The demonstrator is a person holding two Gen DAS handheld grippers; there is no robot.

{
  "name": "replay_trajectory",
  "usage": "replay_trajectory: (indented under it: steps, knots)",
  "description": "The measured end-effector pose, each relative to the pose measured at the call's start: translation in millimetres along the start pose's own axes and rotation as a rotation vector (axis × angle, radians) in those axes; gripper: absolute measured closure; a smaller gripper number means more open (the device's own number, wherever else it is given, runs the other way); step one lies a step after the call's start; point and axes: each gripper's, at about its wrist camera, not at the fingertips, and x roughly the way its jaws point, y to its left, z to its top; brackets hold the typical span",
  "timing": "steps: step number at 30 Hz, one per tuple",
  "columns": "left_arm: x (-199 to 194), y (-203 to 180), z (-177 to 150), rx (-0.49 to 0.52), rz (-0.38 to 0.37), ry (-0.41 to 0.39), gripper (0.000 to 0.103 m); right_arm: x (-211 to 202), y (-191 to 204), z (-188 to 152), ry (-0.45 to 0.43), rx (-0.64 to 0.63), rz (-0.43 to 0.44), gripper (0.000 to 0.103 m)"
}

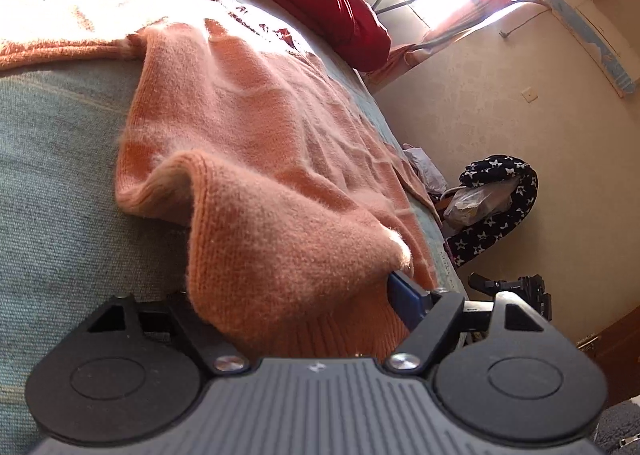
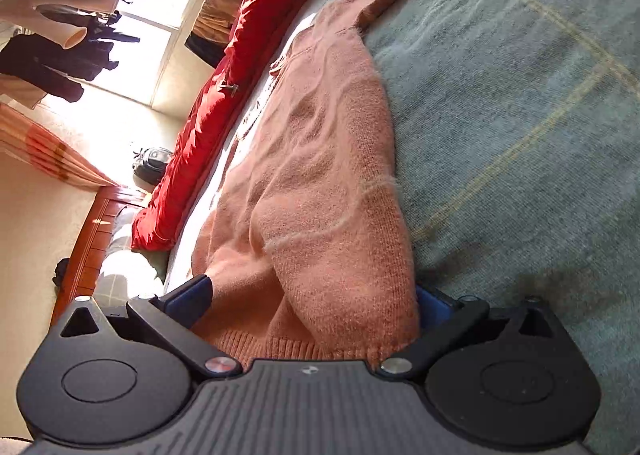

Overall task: Fold clothes
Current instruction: 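Grasp the ribbed hem with both grippers and pull it straight, then lay the hem down and open both grippers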

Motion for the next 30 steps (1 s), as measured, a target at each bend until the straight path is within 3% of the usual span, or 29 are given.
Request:
replay_trajectory:
  steps: [3, 6, 9, 10, 12, 13, 14, 15, 25, 30]
  knots:
    - [-5.1, -3.0, -12.7, -0.01, 0.004, 0.016, 0.033, 3.1, 4.9, 1.2, 0.089, -0.019, -0.002, 0.0]
    - [-10.7, -1.7, -27.0, -0.027, 0.008, 0.003, 0.039, -7.4, 2.9, -22.2, 0.19, -0.014, 0.039, 0.0]
    - [-7.8, 1.7, -27.5, -0.063, 0.024, -0.014, 0.048, -11.3, 5.7, -36.2, 0.166, -0.05, 0.045, 0.002]
    - [-5.4, 2.1, -25.7, -0.076, 0.032, -0.016, 0.051, -11.1, 7.0, -38.2, 0.149, -0.063, 0.042, 0.008]
    - [-1.8, -4.0, -23.4, -0.056, 0.061, -0.005, 0.068, -7.4, 9.3, -36.2, 0.132, -0.079, 0.029, 0.035]
    - [-1.6, -8.9, -23.3, -0.039, 0.077, 0.005, 0.071, -6.1, 10.3, -35.6, 0.139, -0.092, 0.009, 0.055]
    - [-3.5, -13.9, -23.8, -0.03, 0.085, 0.009, 0.081, -5.5, 11.2, -34.8, 0.145, -0.107, -0.012, 0.079]
    - [-7.0, -19.4, -24.6, -0.022, 0.089, 0.008, 0.089, -7.7, 11.7, -33.6, 0.147, -0.117, -0.027, 0.084]
    - [-53.0, -102.2, -33.0, 0.075, 0.06, -0.008, 0.091, -76.4, 52.4, 9.5, 0.07, -0.254, 0.012, 0.085]
    - [-61.0, -88.2, -53.2, -0.008, 0.181, 0.054, 0.088, -90.0, 59.3, 24.5, 0.126, -0.286, -0.058, 0.079]
